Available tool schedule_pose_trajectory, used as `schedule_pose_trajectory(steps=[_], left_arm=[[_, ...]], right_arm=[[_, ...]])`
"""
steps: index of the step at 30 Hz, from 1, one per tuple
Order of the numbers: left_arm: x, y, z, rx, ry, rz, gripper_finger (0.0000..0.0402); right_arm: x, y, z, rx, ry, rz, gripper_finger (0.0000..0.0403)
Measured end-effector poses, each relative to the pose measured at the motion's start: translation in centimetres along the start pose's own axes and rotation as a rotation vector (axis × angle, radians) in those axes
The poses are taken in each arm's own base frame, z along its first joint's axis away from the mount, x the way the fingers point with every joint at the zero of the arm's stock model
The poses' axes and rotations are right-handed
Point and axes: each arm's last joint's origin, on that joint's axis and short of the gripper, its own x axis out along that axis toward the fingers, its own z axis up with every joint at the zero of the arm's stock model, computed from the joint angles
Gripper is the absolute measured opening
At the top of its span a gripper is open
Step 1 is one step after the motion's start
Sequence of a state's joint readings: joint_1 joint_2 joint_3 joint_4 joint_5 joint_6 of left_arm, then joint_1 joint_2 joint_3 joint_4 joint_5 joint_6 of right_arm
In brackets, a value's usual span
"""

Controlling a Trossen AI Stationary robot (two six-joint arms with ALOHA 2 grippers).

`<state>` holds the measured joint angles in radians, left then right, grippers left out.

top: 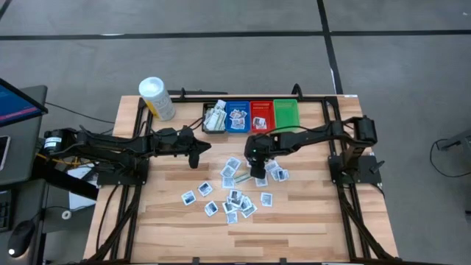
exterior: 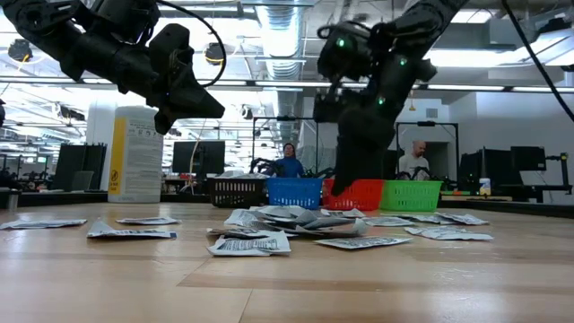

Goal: Pick & Place First Aid Supplies
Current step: Put the gray towelette pack in the red bin

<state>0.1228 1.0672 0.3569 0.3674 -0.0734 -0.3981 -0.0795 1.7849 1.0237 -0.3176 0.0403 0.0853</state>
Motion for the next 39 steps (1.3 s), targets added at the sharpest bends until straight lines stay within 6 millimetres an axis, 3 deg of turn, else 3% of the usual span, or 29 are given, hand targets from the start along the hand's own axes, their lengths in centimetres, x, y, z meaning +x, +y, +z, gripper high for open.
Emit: schedule_pose_trajectory(steps=[9, 17, 24, 29, 39], left_arm=[[0.0, 0.0, 0.0, 0.000, 0.000, 0.000, 0.0043], [0.0, 0.0, 0.0, 0.000, 0.000, 0.000, 0.0043], [0.0, 0.1, -0.3, -0.004, 0.008, 0.003, 0.0043], [-0.1, 0.3, -0.6, -0.018, 0.017, 0.007, 0.0043], [-0.1, 0.4, -0.8, -0.027, 0.019, 0.008, 0.0043]], right_arm=[[0.7, -1.0, -0.1, 0.040, 0.015, -0.028, 0.0207], [1.6, -1.7, -0.7, 0.053, 0.066, -0.041, 0.0196], [3.3, -0.8, -1.3, 0.032, 0.127, -0.015, 0.0179], [3.0, -0.4, -1.3, 0.036, 0.121, -0.016, 0.0143], [2.8, -0.4, -1.3, 0.044, 0.121, 0.000, 0.0017]])
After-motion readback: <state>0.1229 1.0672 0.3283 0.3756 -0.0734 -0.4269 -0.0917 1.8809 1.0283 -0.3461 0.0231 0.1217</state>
